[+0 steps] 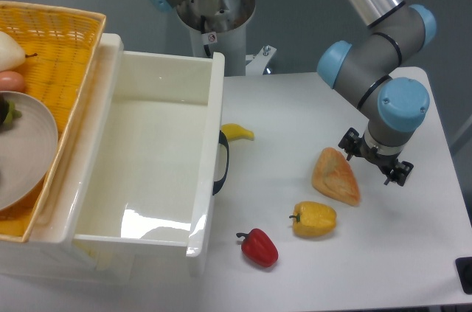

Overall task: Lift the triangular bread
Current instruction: 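Lower the open gripper onto the triangular bread slice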

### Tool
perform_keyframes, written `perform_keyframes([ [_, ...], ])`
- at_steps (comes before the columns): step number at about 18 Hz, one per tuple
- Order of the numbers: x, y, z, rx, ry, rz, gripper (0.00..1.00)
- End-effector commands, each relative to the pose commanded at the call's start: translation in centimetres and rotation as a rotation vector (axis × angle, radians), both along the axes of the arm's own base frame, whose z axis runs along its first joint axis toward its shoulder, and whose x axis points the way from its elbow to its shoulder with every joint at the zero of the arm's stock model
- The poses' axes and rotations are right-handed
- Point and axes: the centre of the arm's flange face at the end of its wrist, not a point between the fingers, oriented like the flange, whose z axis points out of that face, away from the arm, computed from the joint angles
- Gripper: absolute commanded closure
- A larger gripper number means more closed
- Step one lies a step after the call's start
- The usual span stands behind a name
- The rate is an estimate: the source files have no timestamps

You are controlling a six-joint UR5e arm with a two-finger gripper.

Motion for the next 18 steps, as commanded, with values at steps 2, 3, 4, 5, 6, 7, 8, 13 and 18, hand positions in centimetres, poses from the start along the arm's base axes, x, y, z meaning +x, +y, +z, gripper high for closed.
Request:
perform_keyframes([
  [2, 0.0, 0.0, 0.1, 0.002, 0.001, 0.002, 0.00],
  [3, 0.0, 0.0, 0.0, 0.003, -0.001, 0.002, 0.00],
  [4, 0.0, 0.1, 0.0, 0.007, -0.003, 0.005, 0.00],
  [5, 0.2, 0.1, -0.2, 0.018, -0.012, 0.006, 0.00],
  [6, 0.6, 0.2, -0.8, 0.023, -0.027, 0.009, 0.00],
  [7, 0.7, 0.0, -1.0, 0.020, -0.030, 0.026, 0.00],
  [8, 0.9, -0.2, -1.3, 0.019, -0.036, 0.061, 0.00],
  [13, 0.9, -1.1, -3.0, 0.006, -0.062, 0.146, 0.00],
  [18, 1.7, -1.2, -5.1, 0.004, -0.078, 0.165, 0.00],
])
